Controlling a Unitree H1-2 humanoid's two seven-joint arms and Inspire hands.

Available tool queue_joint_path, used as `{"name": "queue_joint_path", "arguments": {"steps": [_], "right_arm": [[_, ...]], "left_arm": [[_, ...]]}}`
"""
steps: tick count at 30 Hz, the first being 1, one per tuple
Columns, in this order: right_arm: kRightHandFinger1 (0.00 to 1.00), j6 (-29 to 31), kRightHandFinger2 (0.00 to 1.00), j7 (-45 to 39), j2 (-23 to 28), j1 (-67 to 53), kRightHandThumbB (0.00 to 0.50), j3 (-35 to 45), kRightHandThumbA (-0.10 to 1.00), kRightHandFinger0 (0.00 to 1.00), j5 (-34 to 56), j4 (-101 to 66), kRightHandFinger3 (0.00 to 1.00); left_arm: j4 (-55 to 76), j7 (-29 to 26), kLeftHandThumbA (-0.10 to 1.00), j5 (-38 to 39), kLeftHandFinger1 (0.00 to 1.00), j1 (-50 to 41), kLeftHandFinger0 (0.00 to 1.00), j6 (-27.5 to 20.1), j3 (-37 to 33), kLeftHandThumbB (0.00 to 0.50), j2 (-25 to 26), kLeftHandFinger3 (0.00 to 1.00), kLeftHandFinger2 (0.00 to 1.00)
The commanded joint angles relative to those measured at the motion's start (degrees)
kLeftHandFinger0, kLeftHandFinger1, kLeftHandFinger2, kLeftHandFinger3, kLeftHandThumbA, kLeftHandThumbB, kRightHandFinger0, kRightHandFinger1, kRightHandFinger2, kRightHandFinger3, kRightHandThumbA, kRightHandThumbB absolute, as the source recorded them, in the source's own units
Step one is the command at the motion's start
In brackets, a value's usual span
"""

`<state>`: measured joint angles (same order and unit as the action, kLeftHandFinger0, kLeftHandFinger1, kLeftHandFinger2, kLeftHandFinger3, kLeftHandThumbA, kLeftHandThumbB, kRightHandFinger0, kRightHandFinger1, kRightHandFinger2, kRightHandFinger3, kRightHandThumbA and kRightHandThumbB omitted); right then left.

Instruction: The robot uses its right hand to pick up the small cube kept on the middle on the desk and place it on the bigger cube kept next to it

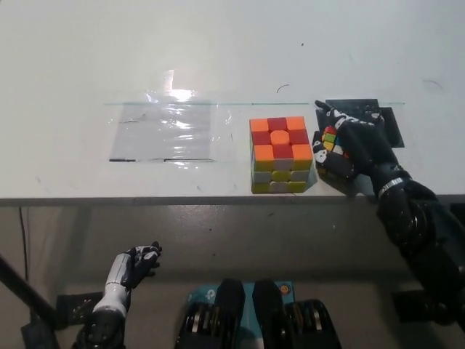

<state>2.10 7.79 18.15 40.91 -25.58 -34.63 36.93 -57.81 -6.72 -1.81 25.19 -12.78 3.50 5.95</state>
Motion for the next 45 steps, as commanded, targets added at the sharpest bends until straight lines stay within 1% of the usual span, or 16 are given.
{"name": "queue_joint_path", "arguments": {"steps": [1,3,5,8,13,16,18,20,24,26,29,31,33,38,41,45], "right_arm": [[0.0,3.44,0.21,3.5,2.43,0.15,0.09,-3.19,0.13,0.0,-6.24,4.13,1.0],[0.0,4.14,0.02,4.62,2.82,0.81,0.031,-4.4,0.22,0.0,-7.39,5.14,0.96],[0.0,4.8,0.01,5.7,2.79,0.91,0.008,-5.27,0.35,0.0,-7.96,6.1,0.73],[0.0,4.47,0.0,6.8,2.79,0.87,0.0,-6.48,0.33,0.0,-9.26,5.96,0.59],[0.0,4.0,0.02,8.02,2.41,1.07,0.0,-7.81,0.27,0.0,-10.82,6.41,0.73],[0.0,5.66,0.0,6.6,2.29,0.76,0.0,-6.88,-0.09,0.0,-8.73,5.57,0.78],[0.0,6.08,0.01,6.33,2.29,0.56,0.0,-6.46,-0.1,0.0,-8.3,4.97,0.7],[0.08,7.12,0.1,6.73,2.33,0.67,0.046,-6.33,-0.1,0.02,-8.3,5.23,0.46],[0.06,7.49,0.13,8.41,1.93,0.78,0.0,-5.75,-0.1,0.0,-8.43,5.75,0.19],[0.03,8.48,0.1,9.74,1.75,0.93,0.0,-5.51,-0.1,0.0,-8.48,6.23,0.18],[0.0,9.58,0.08,10.69,1.53,0.56,0.004,-4.5,-0.1,0.0,-7.5,6.23,0.13],[0.04,10.18,0.21,10.64,1.75,0.39,0.014,-4.16,-0.1,0.0,-7.34,5.76,0.03],[0.07,10.83,0.31,11.73,1.79,0.35,0.056,-3.97,-0.1,0.0,-7.74,5.87,0.06],[0.08,13.44,0.42,13.52,1.84,0.19,0.154,-2.76,-0.1,0.0,-6.88,6.04,0.03],[0.1,13.28,0.47,15.02,2.02,0.52,0.26,-3.03,-0.1,0.0,-8.42,6.14,0.25],[0.08,12.24,0.48,12.66,2.08,0.16,0.211,-1.51,-0.1,0.0,-6.47,3.61,0.32]], "left_arm": [[0.38,-0.12,0.63,-0.15,0.7,1.93,0.77,-2.4,-0.28,0.077,0.78,0.59,0.69],[0.25,-0.42,0.66,-0.57,0.73,2.52,0.79,-1.75,-0.57,0.068,0.79,0.63,0.72],[0.41,-0.71,0.67,-0.4,0.78,2.66,0.83,-0.73,-0.35,0.09,0.71,0.71,0.8],[1.19,-0.59,0.67,-0.31,0.76,2.47,0.8,-0.03,-0.3,0.086,0.66,0.69,0.79],[0.7,-0.66,0.68,-0.55,0.75,2.6,0.79,-0.65,-0.48,0.082,0.77,0.65,0.76],[0.59,-0.95,0.66,-0.61,0.71,2.6,0.75,-1.32,-0.48,0.076,0.7,0.61,0.72],[0.48,-0.79,0.66,-0.56,0.7,2.63,0.74,-1.45,-0.48,0.072,0.73,0.59,0.69],[0.1,-0.38,0.68,-0.88,0.65,2.65,0.69,-2.27,-0.88,0.056,1.0,0.56,0.65],[-0.05,-0.63,0.69,-0.91,0.73,2.88,0.77,-2.2,-0.98,0.059,1.01,0.65,0.74],[-0.42,-0.61,0.68,-0.59,0.69,3.04,0.72,-2.39,-0.74,0.065,0.97,0.63,0.7],[0.52,-1.02,0.7,-1.16,0.79,2.65,0.82,-0.5,-1.06,0.066,0.92,0.72,0.81],[0.15,-0.96,0.66,-0.62,0.73,2.61,0.77,-1.56,-0.68,0.056,0.76,0.65,0.74],[-0.64,-0.86,0.63,-0.18,0.68,2.79,0.72,-2.99,-0.35,0.053,0.65,0.59,0.67],[0.16,-0.7,0.66,0.01,0.76,2.7,0.81,-0.91,-0.15,0.072,0.57,0.67,0.77],[-0.05,-1.09,0.66,-0.36,0.75,2.83,0.78,-0.66,-0.27,0.076,0.63,0.68,0.77],[0.25,-0.89,0.66,-0.55,0.78,2.3,0.83,-0.87,-0.53,0.049,0.46,0.68,0.79]]}}
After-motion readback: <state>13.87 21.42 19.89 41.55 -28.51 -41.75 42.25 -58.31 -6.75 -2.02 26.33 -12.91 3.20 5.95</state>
